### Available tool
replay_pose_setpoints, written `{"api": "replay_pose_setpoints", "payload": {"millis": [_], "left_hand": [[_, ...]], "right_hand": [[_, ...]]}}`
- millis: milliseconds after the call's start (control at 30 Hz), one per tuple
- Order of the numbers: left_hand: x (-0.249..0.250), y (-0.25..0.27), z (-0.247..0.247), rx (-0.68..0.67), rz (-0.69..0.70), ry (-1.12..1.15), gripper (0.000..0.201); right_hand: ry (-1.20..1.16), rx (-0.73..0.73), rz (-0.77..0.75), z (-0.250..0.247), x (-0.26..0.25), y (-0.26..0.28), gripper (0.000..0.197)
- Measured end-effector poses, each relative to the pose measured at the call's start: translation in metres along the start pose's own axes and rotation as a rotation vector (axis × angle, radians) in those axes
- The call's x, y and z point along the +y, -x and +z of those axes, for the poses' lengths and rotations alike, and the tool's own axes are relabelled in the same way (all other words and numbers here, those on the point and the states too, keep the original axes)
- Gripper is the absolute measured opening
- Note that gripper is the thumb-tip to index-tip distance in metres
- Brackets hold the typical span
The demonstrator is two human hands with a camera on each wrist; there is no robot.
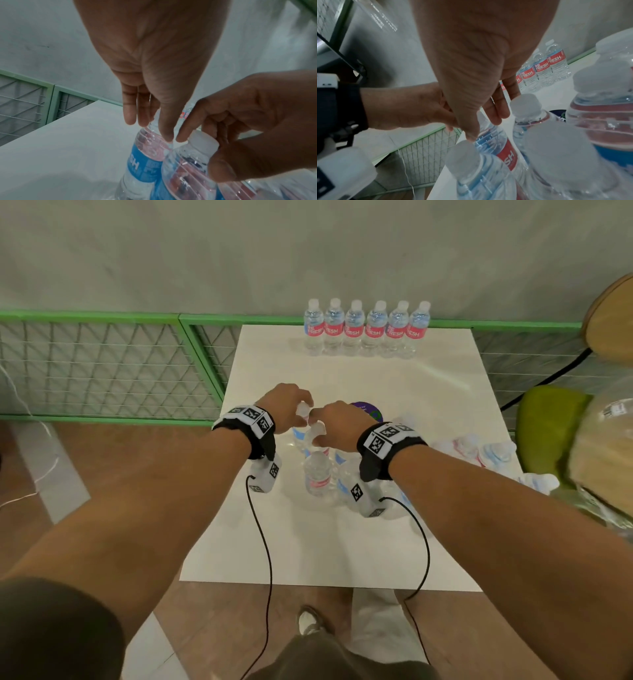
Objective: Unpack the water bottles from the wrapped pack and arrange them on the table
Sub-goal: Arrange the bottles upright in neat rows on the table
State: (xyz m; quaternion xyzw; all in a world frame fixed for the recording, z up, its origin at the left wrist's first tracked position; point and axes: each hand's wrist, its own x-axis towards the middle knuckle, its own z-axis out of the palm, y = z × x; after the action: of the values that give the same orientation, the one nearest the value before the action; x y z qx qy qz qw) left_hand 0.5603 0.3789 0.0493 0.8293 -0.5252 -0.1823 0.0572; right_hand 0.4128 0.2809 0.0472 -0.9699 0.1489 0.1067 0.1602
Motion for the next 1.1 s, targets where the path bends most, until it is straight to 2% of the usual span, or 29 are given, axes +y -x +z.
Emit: {"api": "replay_pose_setpoints", "payload": {"millis": [133, 267, 433, 700, 933, 1100], "left_hand": [[-0.003, -0.006, 0.005, 0.053, 0.030, -0.017, 0.035], [-0.009, -0.015, 0.003, 0.049, 0.038, -0.034, 0.029], [-0.018, -0.039, -0.020, 0.047, 0.043, -0.041, 0.026], [-0.030, -0.127, -0.067, 0.121, 0.040, -0.058, 0.026], [-0.042, -0.205, -0.076, 0.104, 0.013, -0.060, 0.024], [-0.048, -0.240, -0.078, 0.095, 0.030, -0.071, 0.022]], "right_hand": [[0.021, 0.012, 0.000, 0.004, -0.006, -0.004, 0.031], [-0.019, 0.006, 0.032, -0.001, 0.001, -0.008, 0.031], [-0.069, 0.047, 0.070, -0.036, 0.029, -0.023, 0.029], [-0.115, 0.196, 0.150, -0.093, 0.091, -0.098, 0.028], [-0.088, 0.213, 0.216, -0.101, 0.136, -0.180, 0.036], [-0.063, 0.222, 0.234, -0.101, 0.155, -0.215, 0.036]]}}
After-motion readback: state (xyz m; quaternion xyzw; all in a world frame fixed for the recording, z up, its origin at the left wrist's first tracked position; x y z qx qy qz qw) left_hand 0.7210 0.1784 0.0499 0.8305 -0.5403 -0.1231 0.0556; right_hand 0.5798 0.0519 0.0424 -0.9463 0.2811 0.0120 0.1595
